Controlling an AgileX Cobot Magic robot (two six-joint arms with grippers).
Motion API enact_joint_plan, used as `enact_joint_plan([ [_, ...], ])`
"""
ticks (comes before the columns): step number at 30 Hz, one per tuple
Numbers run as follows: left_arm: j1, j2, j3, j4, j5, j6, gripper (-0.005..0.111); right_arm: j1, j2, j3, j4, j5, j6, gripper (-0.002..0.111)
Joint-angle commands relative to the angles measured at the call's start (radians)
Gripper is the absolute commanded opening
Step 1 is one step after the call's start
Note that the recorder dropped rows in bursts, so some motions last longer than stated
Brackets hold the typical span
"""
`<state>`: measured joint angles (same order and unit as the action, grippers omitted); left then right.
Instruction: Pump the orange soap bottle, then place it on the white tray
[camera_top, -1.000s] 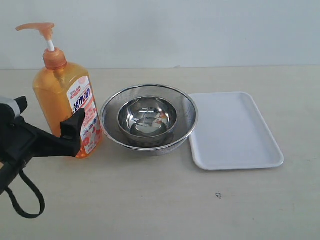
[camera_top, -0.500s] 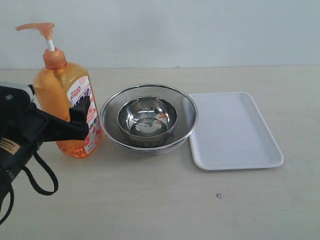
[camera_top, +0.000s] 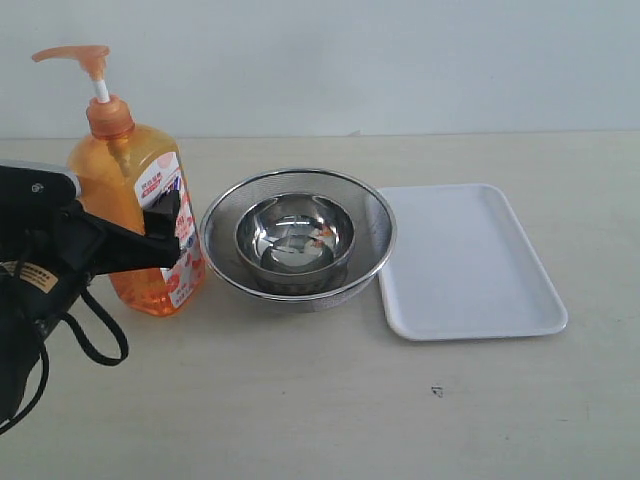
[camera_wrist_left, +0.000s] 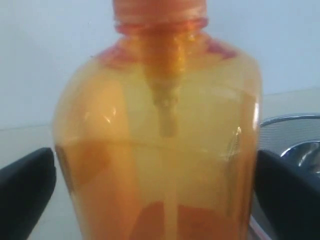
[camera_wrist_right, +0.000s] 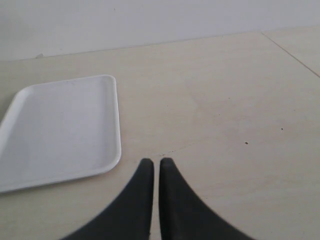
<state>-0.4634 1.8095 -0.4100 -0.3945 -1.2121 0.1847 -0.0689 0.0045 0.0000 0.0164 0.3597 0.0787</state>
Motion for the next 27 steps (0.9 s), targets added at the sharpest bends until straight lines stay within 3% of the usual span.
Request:
enact_joint_plan([
  [1, 0.007, 0.002, -0.004, 0.018, -0.009, -0.013, 0.110, -0.002, -0.005, 0.000, -0.001, -0.003, -0.009, 0.001],
  [27, 0.007, 0.002, -0.004, 0.083, -0.009, -0.013, 0.110, -0.002, -0.005, 0.000, -0.001, -0.003, -0.009, 0.001],
])
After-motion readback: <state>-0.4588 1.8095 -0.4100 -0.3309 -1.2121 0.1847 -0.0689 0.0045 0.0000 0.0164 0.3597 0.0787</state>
